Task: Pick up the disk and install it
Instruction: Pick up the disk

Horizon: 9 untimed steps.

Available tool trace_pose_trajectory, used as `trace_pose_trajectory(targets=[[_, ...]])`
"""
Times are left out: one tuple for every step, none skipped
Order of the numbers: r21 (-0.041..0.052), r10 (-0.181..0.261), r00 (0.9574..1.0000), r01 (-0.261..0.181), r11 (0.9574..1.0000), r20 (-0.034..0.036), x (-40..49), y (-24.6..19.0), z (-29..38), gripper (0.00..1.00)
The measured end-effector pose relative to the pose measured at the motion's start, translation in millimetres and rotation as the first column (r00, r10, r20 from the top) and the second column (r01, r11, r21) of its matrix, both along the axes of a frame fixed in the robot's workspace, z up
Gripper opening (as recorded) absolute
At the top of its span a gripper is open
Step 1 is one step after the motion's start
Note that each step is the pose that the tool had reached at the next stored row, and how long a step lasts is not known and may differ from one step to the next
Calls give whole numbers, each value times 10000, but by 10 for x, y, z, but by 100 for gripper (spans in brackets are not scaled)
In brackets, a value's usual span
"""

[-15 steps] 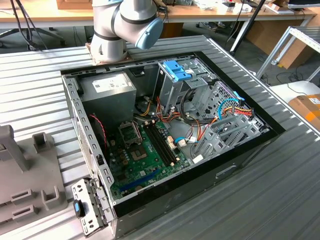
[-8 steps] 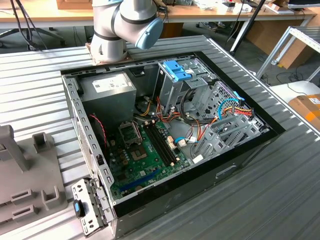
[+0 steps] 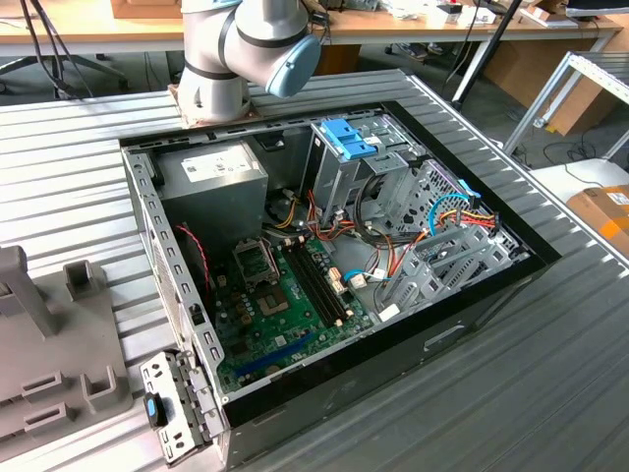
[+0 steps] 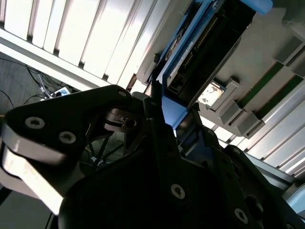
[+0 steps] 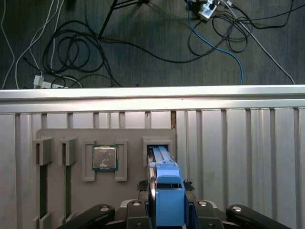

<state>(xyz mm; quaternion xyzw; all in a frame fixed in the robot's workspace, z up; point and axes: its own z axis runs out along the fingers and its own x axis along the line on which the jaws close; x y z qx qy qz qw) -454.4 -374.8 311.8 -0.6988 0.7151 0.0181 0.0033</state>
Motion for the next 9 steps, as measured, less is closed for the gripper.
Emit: trace_pose_trajectory(targets=[[0, 1, 10000, -1, 10000, 1, 0, 0, 0, 37], [0, 2, 10000, -2, 10000, 0, 0, 0, 0, 37], [0, 2, 10000, -2, 10000, 1, 0, 0, 0, 37], [0, 3, 10000, -3, 10000, 1, 0, 0, 0, 37], [0, 4, 10000, -4, 10000, 1, 0, 0, 0, 37], [0, 5, 10000, -5, 10000, 0, 0, 0, 0, 37], [1, 6, 10000, -6, 10000, 2, 0, 0, 1, 37], [1, 5, 10000, -5, 10000, 1, 0, 0, 6, 37], [0, 5, 10000, -5, 10000, 1, 0, 0, 13, 37]])
